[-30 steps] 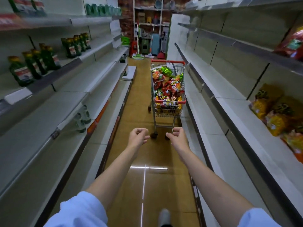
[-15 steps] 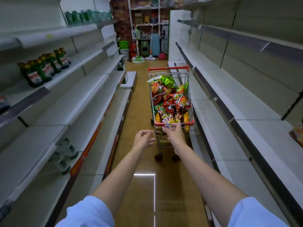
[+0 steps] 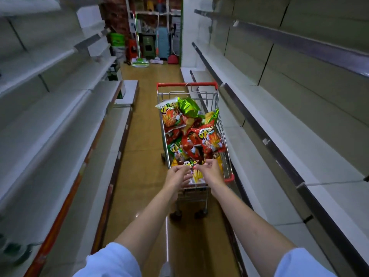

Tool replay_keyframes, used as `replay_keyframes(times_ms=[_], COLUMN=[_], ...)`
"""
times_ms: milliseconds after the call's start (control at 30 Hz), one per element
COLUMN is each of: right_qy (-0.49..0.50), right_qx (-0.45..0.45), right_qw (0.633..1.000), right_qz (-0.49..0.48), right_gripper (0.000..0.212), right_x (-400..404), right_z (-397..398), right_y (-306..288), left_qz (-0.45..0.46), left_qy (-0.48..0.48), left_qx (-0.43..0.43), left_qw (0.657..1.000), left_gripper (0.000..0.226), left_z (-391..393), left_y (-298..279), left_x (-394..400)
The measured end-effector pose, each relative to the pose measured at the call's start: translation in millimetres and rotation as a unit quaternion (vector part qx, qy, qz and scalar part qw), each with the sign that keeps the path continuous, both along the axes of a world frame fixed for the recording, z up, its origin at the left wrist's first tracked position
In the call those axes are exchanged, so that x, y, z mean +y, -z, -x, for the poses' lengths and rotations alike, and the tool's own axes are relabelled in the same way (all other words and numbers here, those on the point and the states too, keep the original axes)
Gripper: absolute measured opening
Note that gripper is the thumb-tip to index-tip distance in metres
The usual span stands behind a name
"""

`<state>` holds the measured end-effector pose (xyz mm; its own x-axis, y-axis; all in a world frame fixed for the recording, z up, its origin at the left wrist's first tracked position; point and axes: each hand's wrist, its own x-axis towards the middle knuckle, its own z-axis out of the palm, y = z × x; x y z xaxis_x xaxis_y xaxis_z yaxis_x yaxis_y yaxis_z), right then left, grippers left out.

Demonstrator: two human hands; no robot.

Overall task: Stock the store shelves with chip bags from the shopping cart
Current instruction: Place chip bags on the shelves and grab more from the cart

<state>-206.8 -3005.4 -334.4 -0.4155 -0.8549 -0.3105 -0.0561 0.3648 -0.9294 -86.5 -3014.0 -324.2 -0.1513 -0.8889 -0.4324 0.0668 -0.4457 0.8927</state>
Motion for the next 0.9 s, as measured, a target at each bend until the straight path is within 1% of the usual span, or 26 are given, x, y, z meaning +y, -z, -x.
replay_keyframes(times_ms=[133,267,400,533,633,700,800,900], right_qy=[0.014,0.028,0.043,0.035,0.046,0.053,0.029,-0.060], right_qx=[-0.002,-0.004,0.011,0.044,0.022,0.033,0.071,0.108], right_qw=[1.000,0.999,0.998,0.996,0.995,0.992,0.986,0.973], right_qz=[-0.024,-0.034,-0.049,-0.073,-0.086,-0.110,-0.145,-0.193], right_gripper=[0.051,0.049,0.048,0.055,0.058,0.061,0.073,0.101], right_x=[-75.4,-125.2,-177.2,-230.6,-272.1,-299.7,-337.2,-354.9], right_z=[13.0,35.9,66.8,101.7,130.6,152.9,184.9,202.7], right_y=[7.0,8.8,17.9,39.6,61.0,77.2,107.4,121.6], left_qz=[-0.011,-0.028,-0.039,-0.042,-0.047,-0.056,-0.061,-0.029], left_qy=[0.015,0.019,0.044,0.061,0.071,0.082,0.085,0.084], left_qx=[-0.006,-0.028,-0.040,-0.063,-0.085,-0.113,-0.151,-0.209], left_qw=[1.000,0.999,0.997,0.995,0.993,0.989,0.983,0.974], left_gripper=[0.006,0.006,0.007,0.009,0.011,0.010,0.013,0.031], left_z=[6.0,16.6,39.3,65.8,86.7,102.3,125.9,146.2], left_y=[10.0,21.8,32.6,43.8,49.6,60.7,78.4,86.8], left_x=[-86.9,-149.8,-205.3,-255.6,-294.0,-322.2,-360.7,-392.2])
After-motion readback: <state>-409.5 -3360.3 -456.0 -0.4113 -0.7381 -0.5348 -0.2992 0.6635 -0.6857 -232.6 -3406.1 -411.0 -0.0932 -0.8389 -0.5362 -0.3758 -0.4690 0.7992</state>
